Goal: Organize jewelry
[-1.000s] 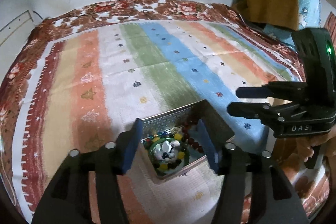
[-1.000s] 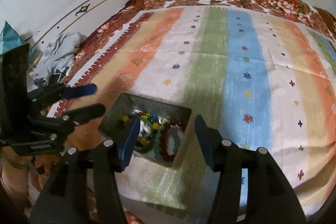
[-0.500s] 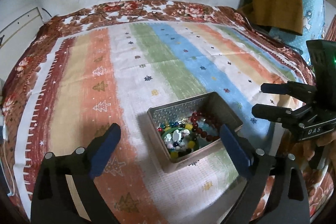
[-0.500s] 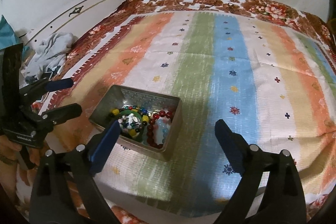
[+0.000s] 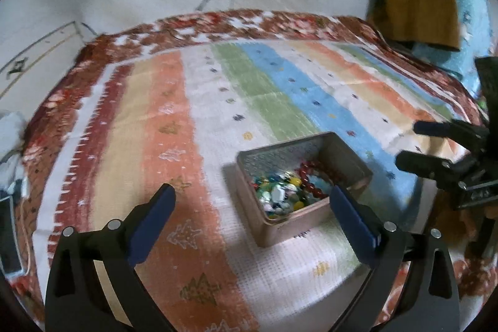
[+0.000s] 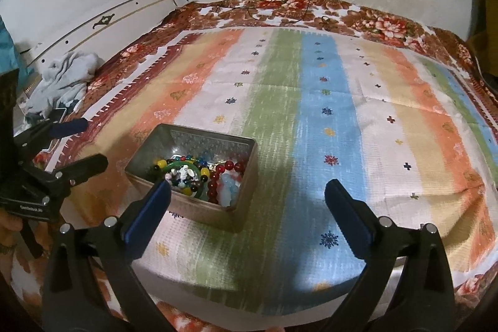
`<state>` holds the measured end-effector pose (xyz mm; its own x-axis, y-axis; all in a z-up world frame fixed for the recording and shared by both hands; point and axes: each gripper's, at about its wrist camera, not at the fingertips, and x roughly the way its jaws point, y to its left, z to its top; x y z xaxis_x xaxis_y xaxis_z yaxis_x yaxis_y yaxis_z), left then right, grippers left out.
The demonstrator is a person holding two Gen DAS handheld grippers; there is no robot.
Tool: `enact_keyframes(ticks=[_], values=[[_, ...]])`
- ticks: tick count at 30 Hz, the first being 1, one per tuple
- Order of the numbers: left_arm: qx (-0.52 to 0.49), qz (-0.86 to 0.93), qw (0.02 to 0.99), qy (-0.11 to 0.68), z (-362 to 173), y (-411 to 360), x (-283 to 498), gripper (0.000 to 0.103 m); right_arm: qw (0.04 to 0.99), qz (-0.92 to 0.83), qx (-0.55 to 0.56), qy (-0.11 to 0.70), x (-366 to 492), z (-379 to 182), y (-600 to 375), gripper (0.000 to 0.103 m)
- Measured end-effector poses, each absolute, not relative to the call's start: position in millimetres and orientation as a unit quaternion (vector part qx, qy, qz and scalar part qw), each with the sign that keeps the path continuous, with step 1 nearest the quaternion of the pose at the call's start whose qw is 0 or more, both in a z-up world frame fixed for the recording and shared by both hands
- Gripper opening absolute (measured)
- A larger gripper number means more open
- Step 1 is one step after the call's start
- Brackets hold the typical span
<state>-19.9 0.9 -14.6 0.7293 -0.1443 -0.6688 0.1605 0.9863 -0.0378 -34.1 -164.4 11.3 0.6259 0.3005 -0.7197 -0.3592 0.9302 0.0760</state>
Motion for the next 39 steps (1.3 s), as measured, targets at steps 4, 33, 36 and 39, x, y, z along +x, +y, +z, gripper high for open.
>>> enact_keyframes(ticks=[4, 33, 36, 39], values=[[-0.007, -0.058, 0.938, 0.341, -12, 5, -28, 0.097, 0.907, 0.17, -0.041, 0.382, -38, 11, -165, 0.098], [0.002, -0.05, 0.945, 0.323, -9, -6, -33, 0.097, 0.904, 0.177, -0.027, 0.389, -40, 1, -162, 0.098], [0.009, -0.055, 0.945, 0.323, -10, -9, -33, 0.097, 0.904, 0.177, -0.027, 0.389, -40, 1, -162, 0.098], [0.015, -0.06, 0.945, 0.322, -10, -11, -34, 0.097, 0.904, 0.178, -0.026, 0.389, -40, 1, -162, 0.098]])
